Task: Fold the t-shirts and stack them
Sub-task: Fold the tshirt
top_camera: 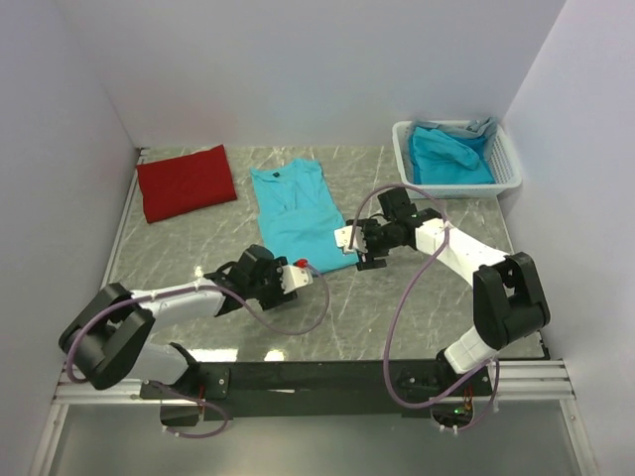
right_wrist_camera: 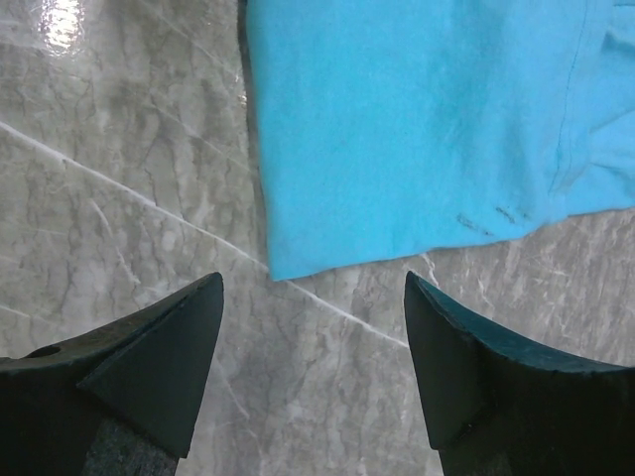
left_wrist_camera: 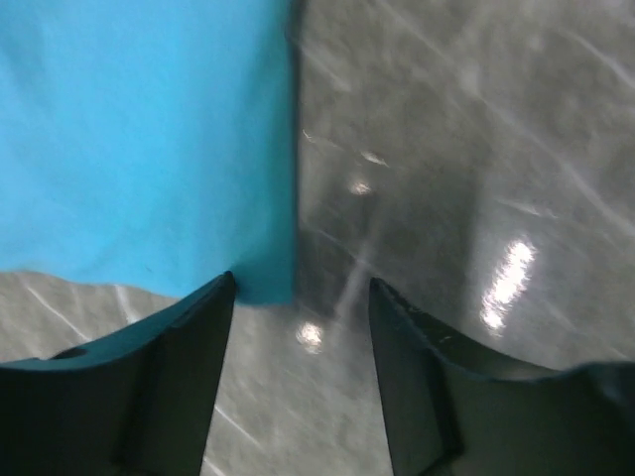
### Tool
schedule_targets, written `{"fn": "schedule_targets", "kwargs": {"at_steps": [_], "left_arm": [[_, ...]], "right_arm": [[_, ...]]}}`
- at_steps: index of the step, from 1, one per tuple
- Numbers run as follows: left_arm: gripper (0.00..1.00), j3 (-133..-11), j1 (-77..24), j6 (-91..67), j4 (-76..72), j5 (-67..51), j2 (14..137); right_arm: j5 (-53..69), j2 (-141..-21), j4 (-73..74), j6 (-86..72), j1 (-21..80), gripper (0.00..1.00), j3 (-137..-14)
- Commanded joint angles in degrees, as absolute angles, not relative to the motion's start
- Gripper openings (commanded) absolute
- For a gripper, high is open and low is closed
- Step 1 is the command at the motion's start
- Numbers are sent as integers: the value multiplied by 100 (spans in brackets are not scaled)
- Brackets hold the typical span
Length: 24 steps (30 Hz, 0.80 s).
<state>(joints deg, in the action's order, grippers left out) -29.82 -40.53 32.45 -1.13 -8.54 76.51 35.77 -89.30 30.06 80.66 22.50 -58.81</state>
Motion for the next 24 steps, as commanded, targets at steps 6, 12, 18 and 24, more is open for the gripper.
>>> {"fn": "schedule_targets", "kwargs": {"at_steps": [6, 12, 18, 24], "left_arm": [[48, -3164, -4069, 3542, -870, -18, 8024], [22, -3190, -4069, 3577, -914, -18, 8332], [1, -3121, -4060, 3612, -853, -61, 8095], [0, -2919, -4061, 3656, -721, -492, 7717]], "right_arm": [[3085, -9097, 2620, 8288, 2671, 79, -5626], [3015, -9070, 2347, 8279, 2760, 79, -5467], [2918, -9009, 2171, 8376, 2812, 79, -5239], [2294, -9192, 1767, 8306, 3155, 77, -5088]]}}
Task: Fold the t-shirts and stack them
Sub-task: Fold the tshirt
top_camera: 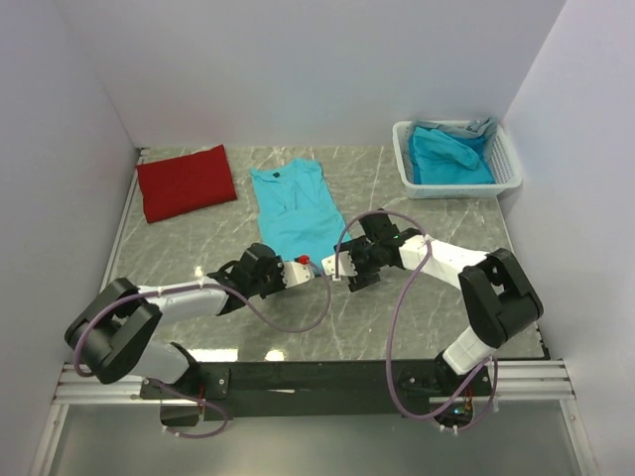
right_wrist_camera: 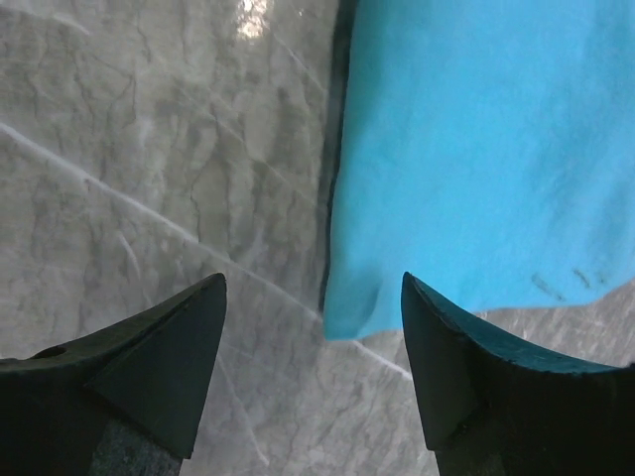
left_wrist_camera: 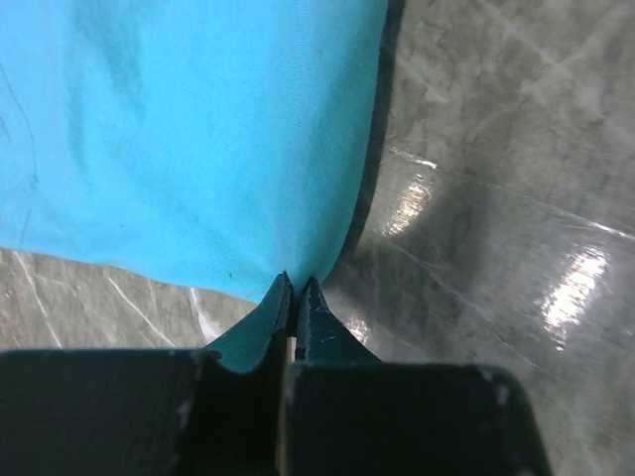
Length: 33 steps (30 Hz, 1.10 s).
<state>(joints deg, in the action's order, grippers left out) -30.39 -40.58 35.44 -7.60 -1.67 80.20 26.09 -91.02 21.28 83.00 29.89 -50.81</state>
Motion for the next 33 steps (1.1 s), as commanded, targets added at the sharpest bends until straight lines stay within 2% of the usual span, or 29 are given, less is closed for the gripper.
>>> {"fn": "schedule_targets", "kwargs": {"at_steps": [1, 9, 13, 14, 16, 17, 20, 22, 24, 33], "left_arm": [[0, -2909, -4061, 3665, -686, -536, 7682], [0, -2856, -4061, 3717, -510, -808, 7611], [0, -2848, -4052, 3770, -536, -879, 7699], [0, -2839, -4060, 3771, -562, -879, 7664], [0, -2786, -4061, 3771, -580, -923, 7612], [0, -2769, -4061, 3779, -571, -940, 7542], [0, -2760, -4060, 3779, -431, -1159, 7401], [0, -2777, -4052, 3771, -168, -1388, 7330], [0, -2856, -4095, 3710, -18, -1652, 7190], [0, -2777, -4595, 3297, 878, -2267, 6610]], "right_arm": [[2268, -9237, 1723, 8262, 3173, 77, -5115], [1759, -9676, 1424, 8051, 3278, 72, -5317], [1608, -9870, 1424, 8068, 3340, 62, -5379], [1600, -9940, 1450, 8060, 3375, 52, -5414], [1565, -9984, 1573, 8077, 3410, 40, -5432], [1564, -9976, 1582, 8121, 3419, 28, -5371], [1669, -9775, 1687, 8366, 3419, 10, -5160], [1722, -9599, 1949, 8620, 3410, 3, -5063], [1828, -9256, 2231, 8710, 3410, 0, -4853], [2381, -7604, 3418, 8710, 3594, 0, -3798]]}}
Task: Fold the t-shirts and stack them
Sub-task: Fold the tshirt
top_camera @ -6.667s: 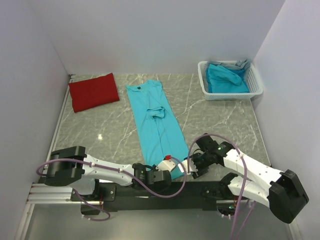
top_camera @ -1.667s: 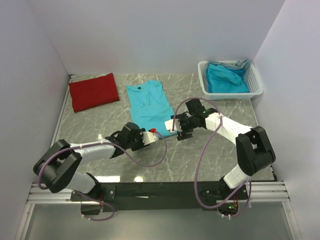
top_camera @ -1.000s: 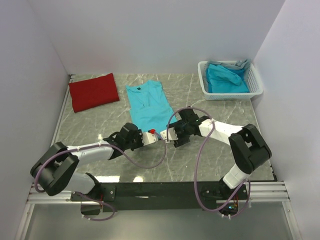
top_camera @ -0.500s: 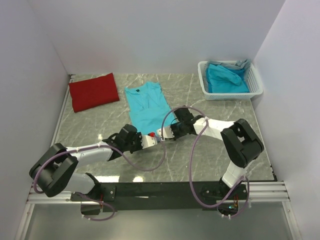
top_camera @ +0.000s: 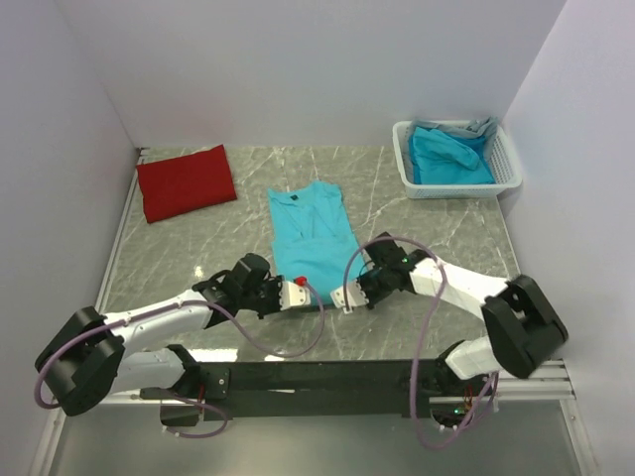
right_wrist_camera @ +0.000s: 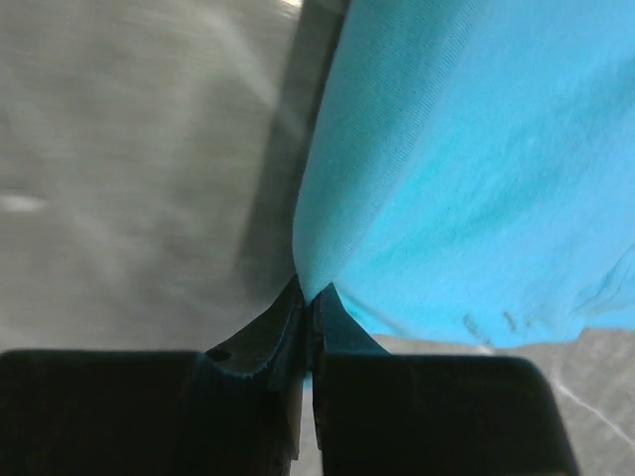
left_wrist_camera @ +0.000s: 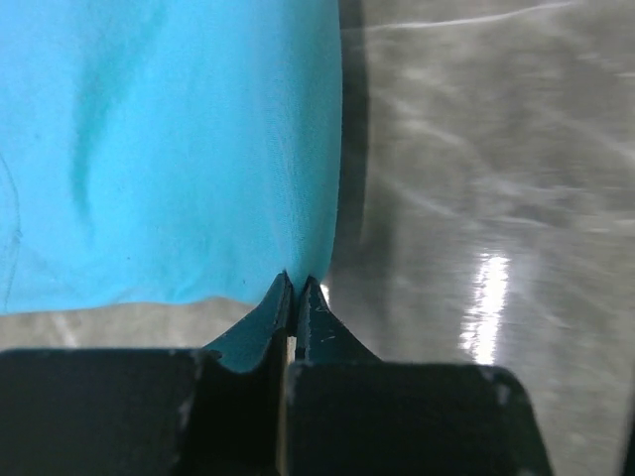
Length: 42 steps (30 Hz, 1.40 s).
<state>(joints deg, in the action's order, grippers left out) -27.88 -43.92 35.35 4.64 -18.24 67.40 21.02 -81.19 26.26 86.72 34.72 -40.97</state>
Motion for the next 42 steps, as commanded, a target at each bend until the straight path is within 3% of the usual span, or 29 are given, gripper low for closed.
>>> {"fn": "schedule_targets", "kwargs": {"at_steps": [1, 6, 13, 26, 34, 42], "left_arm": [[0, -2795, -4675, 3235, 922, -2320, 6592], [0, -2751, -4939, 3076, 941, -2093, 6346], [0, -3304, -4334, 3366, 466, -1784, 6555], [0, -5051, -2453, 3868, -517, -2031, 8647], [0, -6423, -2268, 3559, -1072, -1135, 10158], [0, -7189, -2241, 3612, -1055, -1099, 10871]], "right_arm": [[2434, -7463, 3567, 8606, 3647, 0, -3701], [2602, -6751, 3788, 8192, 3735, 0, -3533], [2294, -7083, 3648, 7542, 3586, 0, -4384], [1530, -9340, 3042, 6373, 2804, 0, -7345], [573, -10642, 2215, 5512, 2716, 0, -8453], [203, -11197, 1715, 5115, 2619, 0, -8894]]}}
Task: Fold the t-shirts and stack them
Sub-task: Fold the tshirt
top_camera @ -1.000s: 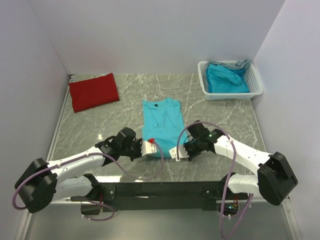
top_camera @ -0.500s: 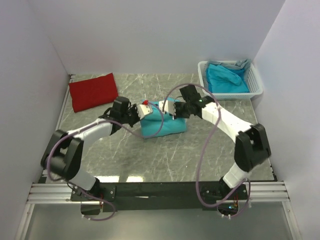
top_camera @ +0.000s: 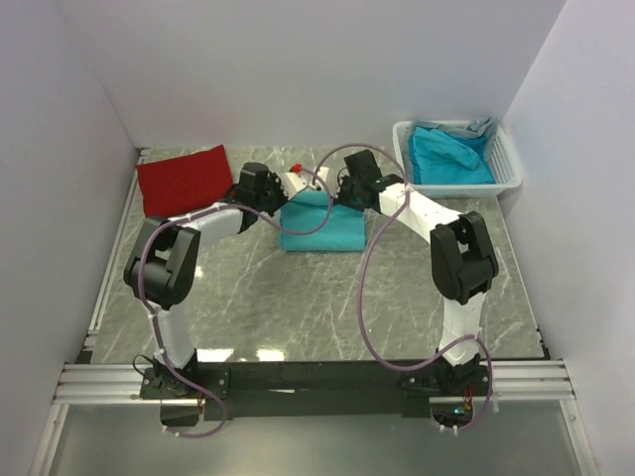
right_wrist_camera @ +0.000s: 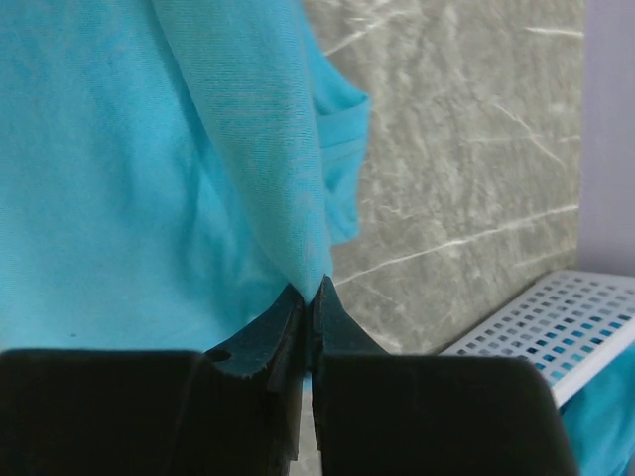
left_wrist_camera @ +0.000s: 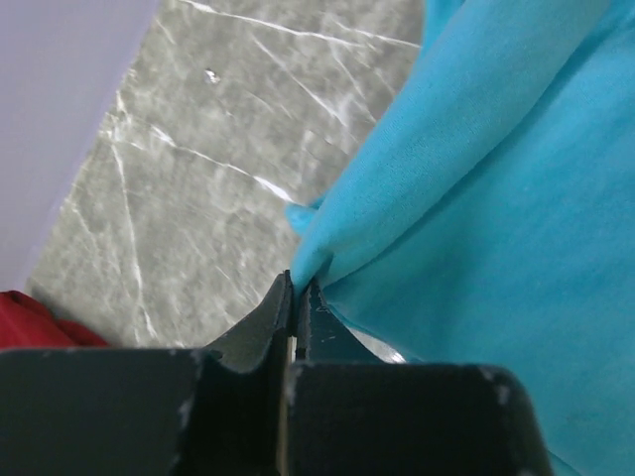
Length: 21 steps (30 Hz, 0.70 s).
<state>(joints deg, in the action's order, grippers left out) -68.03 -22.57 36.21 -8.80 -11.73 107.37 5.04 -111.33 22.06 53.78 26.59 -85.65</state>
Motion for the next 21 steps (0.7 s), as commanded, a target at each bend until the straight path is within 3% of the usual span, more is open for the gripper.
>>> {"fn": "schedule_targets", "kwargs": {"at_steps": [1, 21], "left_arm": [[0, -7224, -2241, 3621, -1063, -1090, 10968], [0, -7989, -2215, 3191, -1134, -448, 11680]], "right_arm": [[159, -11284, 1688, 5089, 2628, 0, -8938], [-474, -11874, 1512, 4650, 2619, 0, -9474]]}}
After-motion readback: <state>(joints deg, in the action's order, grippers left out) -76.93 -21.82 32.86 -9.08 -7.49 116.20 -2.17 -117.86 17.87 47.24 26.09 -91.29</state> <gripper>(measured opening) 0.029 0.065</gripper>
